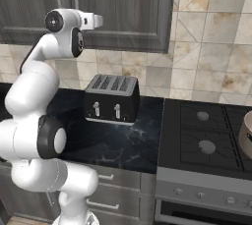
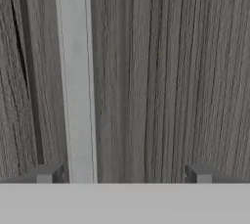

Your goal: Open the cabinet and move the ladle to the pot. Then close the cabinet.

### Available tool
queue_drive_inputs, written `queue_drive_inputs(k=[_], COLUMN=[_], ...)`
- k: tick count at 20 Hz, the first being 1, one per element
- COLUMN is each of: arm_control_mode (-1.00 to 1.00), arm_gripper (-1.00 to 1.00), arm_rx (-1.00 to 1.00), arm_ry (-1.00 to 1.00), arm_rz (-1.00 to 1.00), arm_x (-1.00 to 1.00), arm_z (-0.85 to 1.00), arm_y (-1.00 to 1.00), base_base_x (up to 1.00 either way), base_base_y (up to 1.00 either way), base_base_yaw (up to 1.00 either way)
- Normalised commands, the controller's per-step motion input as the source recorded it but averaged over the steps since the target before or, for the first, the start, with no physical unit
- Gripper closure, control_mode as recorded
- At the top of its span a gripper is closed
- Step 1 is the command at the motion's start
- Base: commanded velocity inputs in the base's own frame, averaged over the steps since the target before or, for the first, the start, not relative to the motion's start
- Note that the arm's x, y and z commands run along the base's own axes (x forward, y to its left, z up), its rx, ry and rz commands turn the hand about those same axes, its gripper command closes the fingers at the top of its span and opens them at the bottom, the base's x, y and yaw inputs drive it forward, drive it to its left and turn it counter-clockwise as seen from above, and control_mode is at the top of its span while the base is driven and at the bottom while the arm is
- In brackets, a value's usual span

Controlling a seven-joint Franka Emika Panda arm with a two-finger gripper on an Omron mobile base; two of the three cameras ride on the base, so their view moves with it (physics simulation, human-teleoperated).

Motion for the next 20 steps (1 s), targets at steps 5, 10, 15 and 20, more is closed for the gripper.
queue_drive_inputs(k=[5, 10, 15, 20], arm_control_mode=[-1.00, -1.00, -1.00, -1.00], arm_gripper=[-1.00, 1.00, 1.00, 1.00], arm_rx=[0.00, 0.00, 0.00, 0.09], arm_ry=[-0.02, -0.01, 0.00, 0.00], arm_rz=[-0.12, -0.11, -0.05, 0.00], arm_x=[0.54, 0.60, 0.59, 0.08], arm_z=[-0.10, -0.12, -0.10, -0.03], arm_y=[0.16, 0.10, -0.02, -0.67], base_base_x=[0.00, 0.00, 0.00, 0.00], base_base_y=[0.00, 0.00, 0.00, 0.00], base_base_yaw=[0.00, 0.00, 0.00, 0.00])
